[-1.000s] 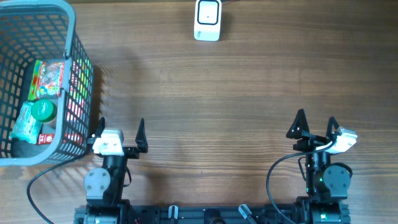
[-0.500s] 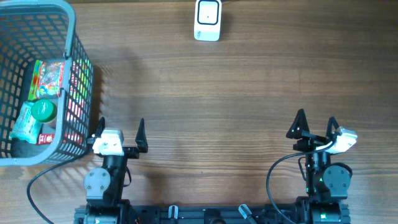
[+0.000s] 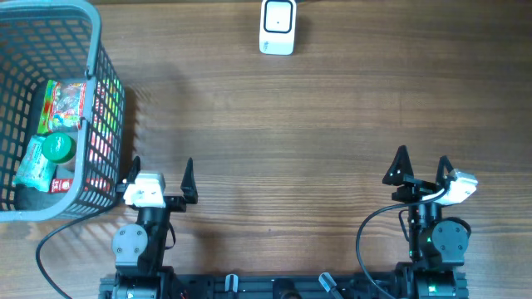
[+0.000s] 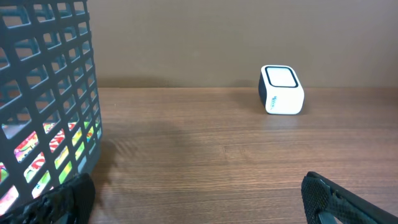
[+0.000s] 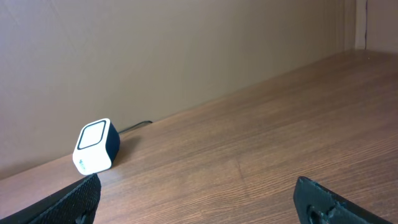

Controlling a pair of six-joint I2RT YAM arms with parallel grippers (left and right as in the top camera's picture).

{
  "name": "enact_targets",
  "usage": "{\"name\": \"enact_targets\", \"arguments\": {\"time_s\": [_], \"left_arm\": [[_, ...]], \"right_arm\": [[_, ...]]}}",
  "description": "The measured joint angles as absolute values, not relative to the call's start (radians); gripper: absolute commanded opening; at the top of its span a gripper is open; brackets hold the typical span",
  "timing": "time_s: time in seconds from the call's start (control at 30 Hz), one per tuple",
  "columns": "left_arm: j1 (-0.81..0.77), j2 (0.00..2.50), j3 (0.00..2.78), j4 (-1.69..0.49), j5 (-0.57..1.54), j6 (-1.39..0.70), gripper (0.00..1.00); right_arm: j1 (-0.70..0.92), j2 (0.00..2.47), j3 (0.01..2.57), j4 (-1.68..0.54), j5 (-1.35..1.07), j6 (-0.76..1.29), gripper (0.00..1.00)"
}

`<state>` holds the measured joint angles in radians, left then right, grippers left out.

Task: Scan the item barcode

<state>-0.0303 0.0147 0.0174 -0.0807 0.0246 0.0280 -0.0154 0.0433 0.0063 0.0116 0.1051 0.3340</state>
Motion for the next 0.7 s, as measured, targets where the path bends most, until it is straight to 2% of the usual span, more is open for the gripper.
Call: {"name": "enact_targets", "arguments": {"time_s": [0.43,0.7], "left_arm": [[-0.030,0.017,0.049,-0.128,0.150,-0.115,1.00],[-0.030,0.166,0.342,-0.288,0.268,-0.138,1.00]], "right_arm": [[-0.016,0.043,0.006,0.012,0.105,0.334,1.00],[-0.015,0.045,0.006,0.012,0.105,0.334,1.00]]}}
